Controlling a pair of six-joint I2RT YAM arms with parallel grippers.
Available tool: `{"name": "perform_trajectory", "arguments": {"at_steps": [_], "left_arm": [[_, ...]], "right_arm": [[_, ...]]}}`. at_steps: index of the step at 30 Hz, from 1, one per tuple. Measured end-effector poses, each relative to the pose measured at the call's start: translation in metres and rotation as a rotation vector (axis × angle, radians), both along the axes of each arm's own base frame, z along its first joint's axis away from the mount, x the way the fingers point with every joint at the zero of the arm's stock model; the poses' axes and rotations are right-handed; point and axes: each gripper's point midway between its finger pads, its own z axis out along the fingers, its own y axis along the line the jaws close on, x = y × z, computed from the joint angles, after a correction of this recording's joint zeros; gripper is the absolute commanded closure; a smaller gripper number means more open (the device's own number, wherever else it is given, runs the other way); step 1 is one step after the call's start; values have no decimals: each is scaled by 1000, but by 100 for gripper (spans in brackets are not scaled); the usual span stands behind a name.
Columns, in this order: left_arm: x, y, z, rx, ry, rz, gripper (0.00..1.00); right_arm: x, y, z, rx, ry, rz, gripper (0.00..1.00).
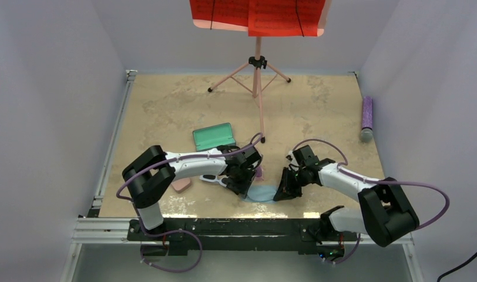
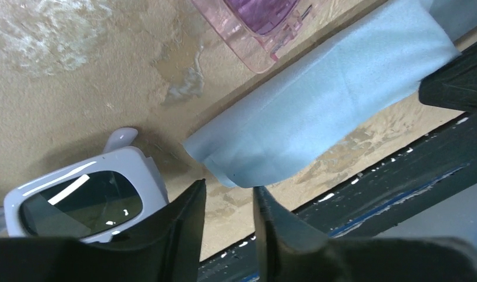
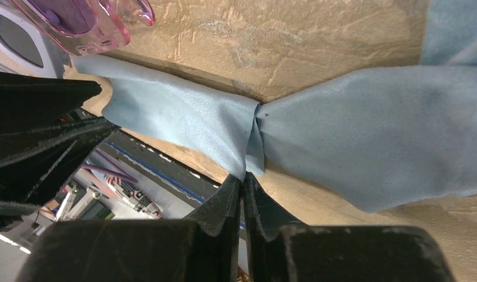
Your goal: Organize the sunglasses
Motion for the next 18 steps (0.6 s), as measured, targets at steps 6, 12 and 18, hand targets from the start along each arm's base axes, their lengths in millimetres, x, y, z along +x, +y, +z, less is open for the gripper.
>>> {"name": "perform_trajectory", "arguments": {"at_steps": [6, 12, 18], "left_arm": [[-6, -7, 19, -73, 13, -16, 0], [-10, -12, 51, -165, 1, 7, 0], [-10, -17, 50, -185, 21, 80, 0]], "right_arm": [[-3, -1, 2, 6, -17, 4, 72], [-2, -2, 13, 23, -71, 3, 65], [7, -10, 15, -23, -150, -25, 60]]}}
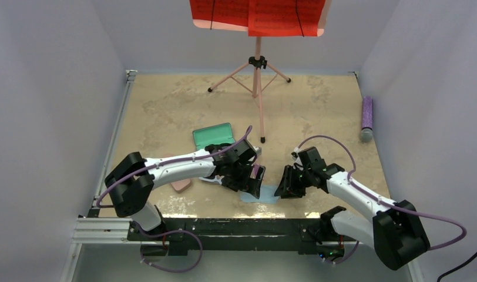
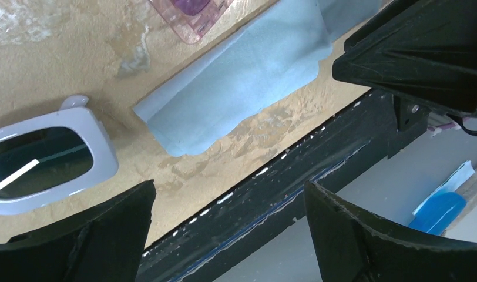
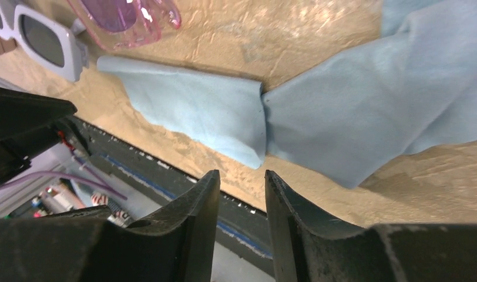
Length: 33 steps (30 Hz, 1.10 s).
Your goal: Organize the sunglasses
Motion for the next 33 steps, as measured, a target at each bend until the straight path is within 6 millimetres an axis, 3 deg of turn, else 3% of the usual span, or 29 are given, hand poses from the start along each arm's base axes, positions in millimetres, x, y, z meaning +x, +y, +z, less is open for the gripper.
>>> {"name": "perform_trajectory", "arguments": {"at_steps": [9, 21, 33], "left_arm": [[6, -7, -25, 40, 38, 70, 0], [7, -2, -33, 92, 65, 150, 1], [8, -2, -50, 146, 112, 236, 27]], "right_arm": [[2, -5, -8, -70, -49, 1, 60], [-4, 3, -15, -90, -69, 30, 61], [3, -10, -17, -170, -106, -77, 58]]}}
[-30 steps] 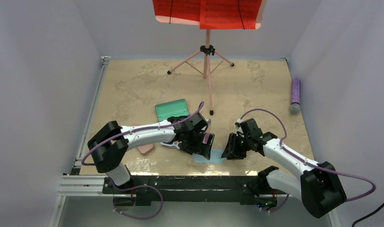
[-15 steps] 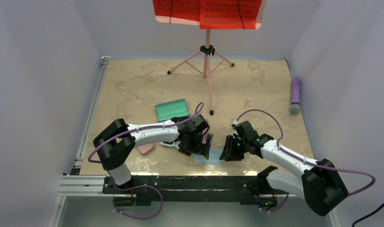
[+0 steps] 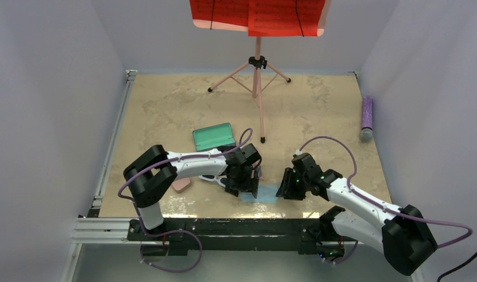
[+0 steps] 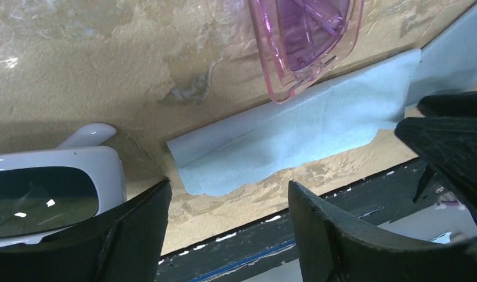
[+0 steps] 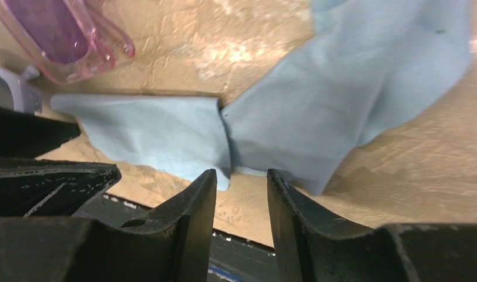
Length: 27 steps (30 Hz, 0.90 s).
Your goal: Organize the sunglasses
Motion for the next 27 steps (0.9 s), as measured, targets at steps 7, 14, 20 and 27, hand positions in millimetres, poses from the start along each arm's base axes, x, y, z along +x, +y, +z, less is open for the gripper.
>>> {"name": "perform_trajectory", "arguments": {"at_steps": [7, 14, 20, 27], "left_arm": [[4, 5, -5, 56, 2, 50, 41], [7, 7, -9, 98, 6, 70, 63], [10, 7, -12, 109, 7, 81, 87], [11, 6, -13, 102, 14, 77, 100]], "right_arm": [[14, -23, 1, -30, -32, -135, 57], [17, -29, 1, -28, -33, -171, 57], [15, -29, 11, -5, -80, -149, 57], [10, -28, 17, 10, -109, -83, 57]]}}
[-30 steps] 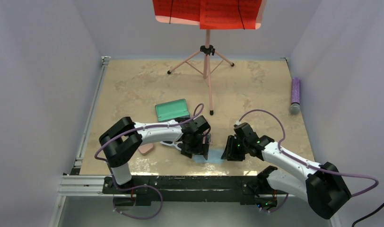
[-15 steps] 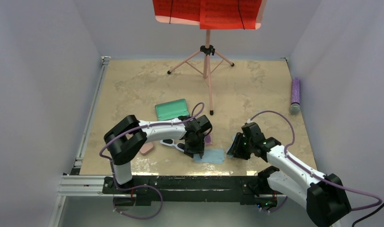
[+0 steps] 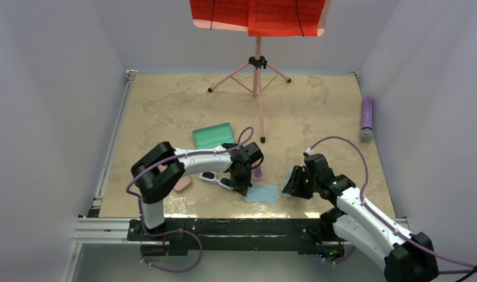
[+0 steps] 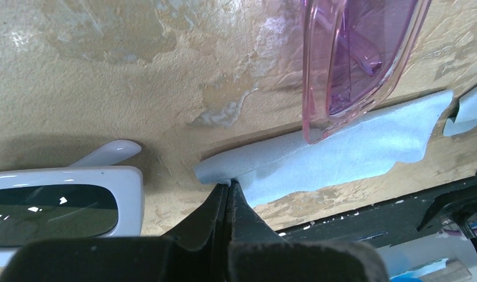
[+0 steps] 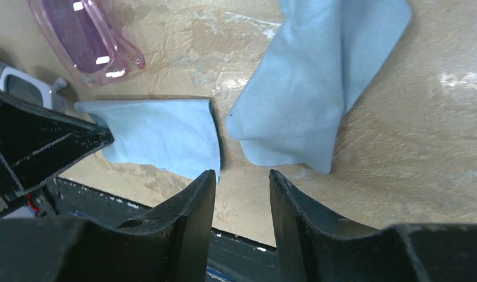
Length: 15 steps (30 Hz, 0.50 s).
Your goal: Organize the sunglasses
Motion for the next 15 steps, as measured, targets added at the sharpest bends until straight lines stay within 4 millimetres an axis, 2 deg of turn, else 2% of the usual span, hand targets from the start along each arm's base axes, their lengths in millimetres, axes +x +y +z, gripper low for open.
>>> {"name": "perform_trajectory", "arguments": {"at_steps": [5, 9, 15], "left_arm": [[0, -1, 0, -41, 11, -10, 100], [-3, -9, 0, -121, 16, -39, 100], [-4, -14, 1, -185, 5, -51, 100]], "right_arm": [[-5, 10, 1, 14, -4, 79, 57], [-10, 21, 1, -19, 19, 148, 61], [-1, 27, -3, -85, 21, 166, 62]]}}
